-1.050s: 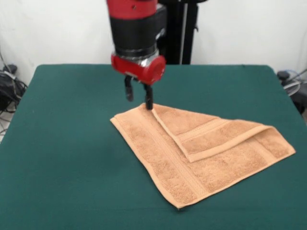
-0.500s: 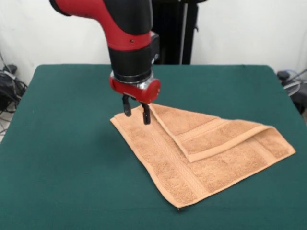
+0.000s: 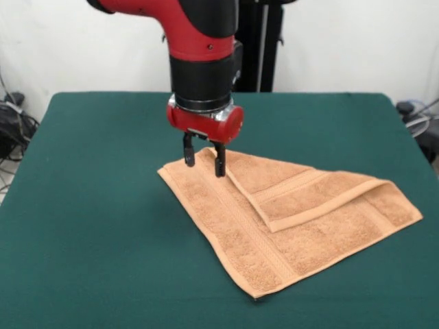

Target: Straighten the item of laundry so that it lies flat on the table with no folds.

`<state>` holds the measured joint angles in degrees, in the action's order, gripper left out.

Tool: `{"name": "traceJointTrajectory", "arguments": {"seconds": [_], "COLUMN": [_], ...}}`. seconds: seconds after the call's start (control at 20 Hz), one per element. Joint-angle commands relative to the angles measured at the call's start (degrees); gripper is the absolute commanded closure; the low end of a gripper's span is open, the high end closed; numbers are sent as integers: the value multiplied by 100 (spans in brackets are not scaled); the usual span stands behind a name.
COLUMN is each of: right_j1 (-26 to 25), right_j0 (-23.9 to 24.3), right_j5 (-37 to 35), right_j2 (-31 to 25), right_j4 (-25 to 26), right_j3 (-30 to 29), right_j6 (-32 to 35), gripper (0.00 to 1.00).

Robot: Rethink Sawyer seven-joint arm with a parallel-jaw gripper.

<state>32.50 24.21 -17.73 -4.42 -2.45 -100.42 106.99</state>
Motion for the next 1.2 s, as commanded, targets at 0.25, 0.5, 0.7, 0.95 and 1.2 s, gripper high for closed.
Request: {"name": "traceJointTrajectory", "arguments": {"seconds": [0.25, 0.5, 0.7, 0.95, 1.2], "right_j1": [-196, -425, -499, -523, -548], "right_j0": [142, 57, -20, -18, -89], "right_j5": [85, 407, 580, 621, 870], "right_j2": [-680, -621, -553, -547, -467], "right_j4": [257, 326, 358, 406, 466], "right_j3": [78, 146, 127, 149, 135], "right_j6": [161, 270, 356, 344, 456], "gripper": [0, 0, 0, 0, 0]}}
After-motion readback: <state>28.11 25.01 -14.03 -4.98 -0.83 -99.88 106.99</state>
